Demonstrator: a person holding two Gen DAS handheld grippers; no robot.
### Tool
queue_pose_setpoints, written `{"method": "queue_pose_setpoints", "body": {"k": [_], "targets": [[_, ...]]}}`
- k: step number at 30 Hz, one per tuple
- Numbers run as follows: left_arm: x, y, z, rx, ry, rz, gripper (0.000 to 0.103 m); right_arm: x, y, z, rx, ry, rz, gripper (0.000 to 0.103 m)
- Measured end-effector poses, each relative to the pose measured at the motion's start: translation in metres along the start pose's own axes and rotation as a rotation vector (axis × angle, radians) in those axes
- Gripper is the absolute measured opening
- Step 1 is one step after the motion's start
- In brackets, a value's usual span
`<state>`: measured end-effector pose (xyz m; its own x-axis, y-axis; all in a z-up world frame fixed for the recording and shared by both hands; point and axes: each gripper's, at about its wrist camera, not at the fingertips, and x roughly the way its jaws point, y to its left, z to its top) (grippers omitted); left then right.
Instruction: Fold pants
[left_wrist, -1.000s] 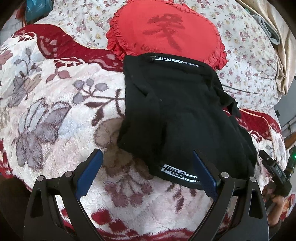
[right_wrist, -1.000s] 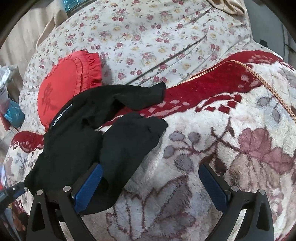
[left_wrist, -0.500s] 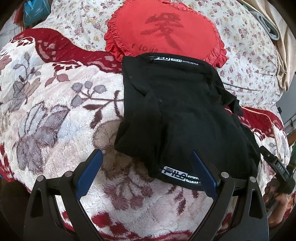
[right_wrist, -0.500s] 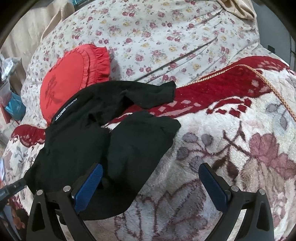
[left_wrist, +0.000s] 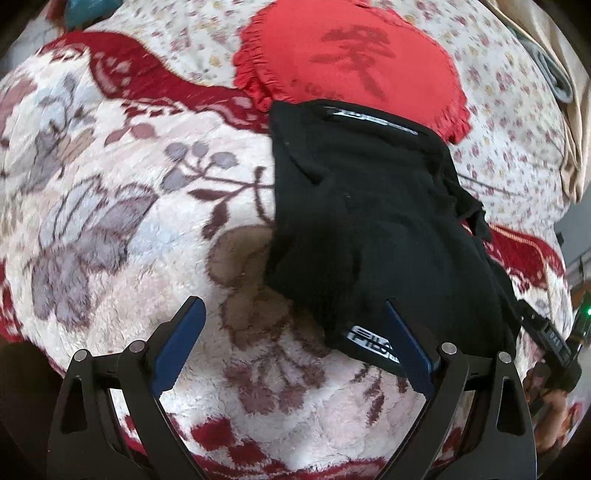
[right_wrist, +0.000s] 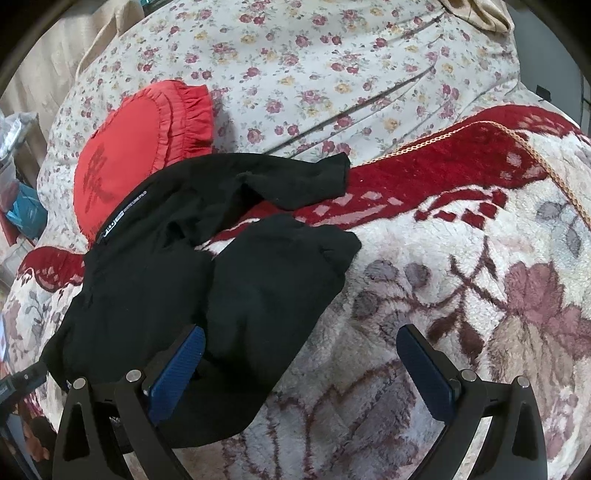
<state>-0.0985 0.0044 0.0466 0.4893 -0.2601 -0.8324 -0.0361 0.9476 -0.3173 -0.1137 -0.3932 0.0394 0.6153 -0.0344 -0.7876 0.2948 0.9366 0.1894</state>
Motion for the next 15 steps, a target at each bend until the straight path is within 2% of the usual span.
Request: {"method": "queue_pose_setpoints", "body": {"k": [4,15], "targets": [[0.009,0.001,0.002,-0.029,0.014,-0.011,0.096,0.004,-0.006,0.004,0.013,0.004,-0.003,0.103],[0.020,-0.013,0.007,-0.001,0.019,-0.020,0.096,0.009,-0.007,0.012,0.022,0.007,-0.001,0.103]]}}
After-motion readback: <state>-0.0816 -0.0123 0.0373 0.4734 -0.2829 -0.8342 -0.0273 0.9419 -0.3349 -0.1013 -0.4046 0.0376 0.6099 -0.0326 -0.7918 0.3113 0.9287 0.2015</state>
